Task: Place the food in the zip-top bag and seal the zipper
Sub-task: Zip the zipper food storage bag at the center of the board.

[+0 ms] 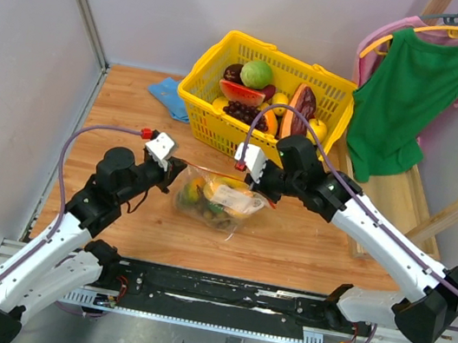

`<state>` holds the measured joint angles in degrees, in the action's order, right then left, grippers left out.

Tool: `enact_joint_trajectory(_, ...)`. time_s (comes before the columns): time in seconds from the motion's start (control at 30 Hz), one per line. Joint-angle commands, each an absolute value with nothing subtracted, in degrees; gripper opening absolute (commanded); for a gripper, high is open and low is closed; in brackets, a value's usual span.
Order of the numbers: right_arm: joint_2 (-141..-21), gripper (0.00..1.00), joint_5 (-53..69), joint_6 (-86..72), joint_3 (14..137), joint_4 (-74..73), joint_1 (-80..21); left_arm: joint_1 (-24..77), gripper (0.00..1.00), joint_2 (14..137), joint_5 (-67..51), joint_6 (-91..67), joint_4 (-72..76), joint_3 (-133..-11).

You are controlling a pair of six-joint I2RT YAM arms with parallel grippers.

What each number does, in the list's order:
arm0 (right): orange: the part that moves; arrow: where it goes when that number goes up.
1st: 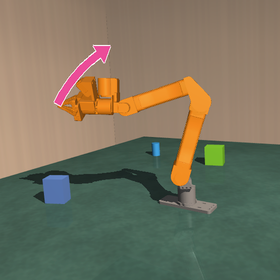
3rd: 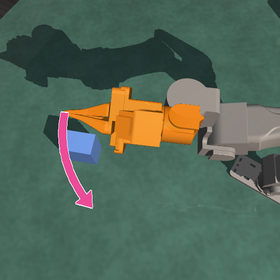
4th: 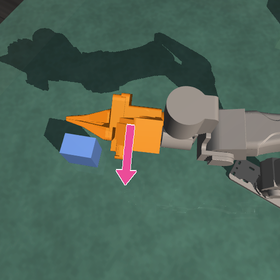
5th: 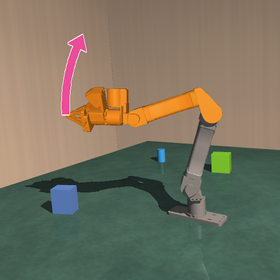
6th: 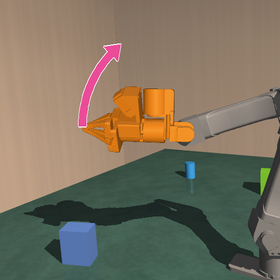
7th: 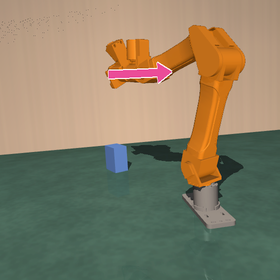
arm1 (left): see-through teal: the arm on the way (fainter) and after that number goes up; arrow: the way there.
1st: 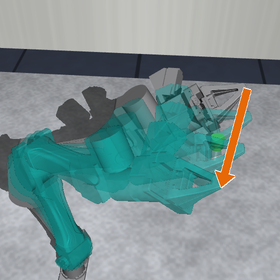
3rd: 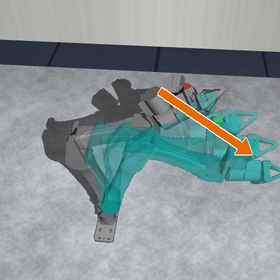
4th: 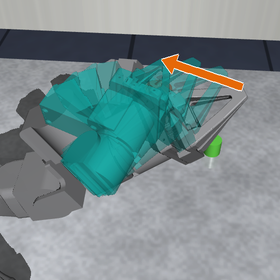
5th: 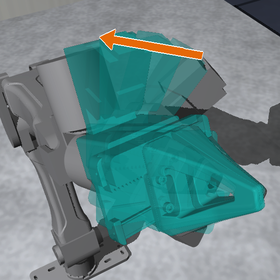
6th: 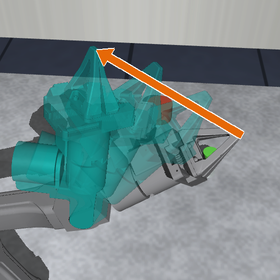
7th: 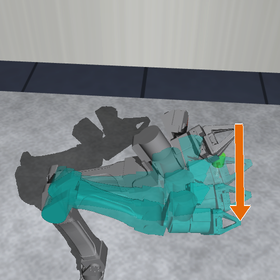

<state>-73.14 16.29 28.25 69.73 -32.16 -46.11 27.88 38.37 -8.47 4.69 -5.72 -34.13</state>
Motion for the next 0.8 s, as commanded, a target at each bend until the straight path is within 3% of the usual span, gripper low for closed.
enact_joint_trajectory(0.0,-71.0,0.01,11.4,26.3,67.9,-38.0,-43.7,27.3,0.0,38.9,-1.1,3.5,-4.6,-33.9)
enact_joint_trajectory(0.77,-67.6,0.01,-1.4,20.0,64.3,-39.0,-35.7,27.3,0.0,40.1,5.3,1.2,-3.5,-31.2)
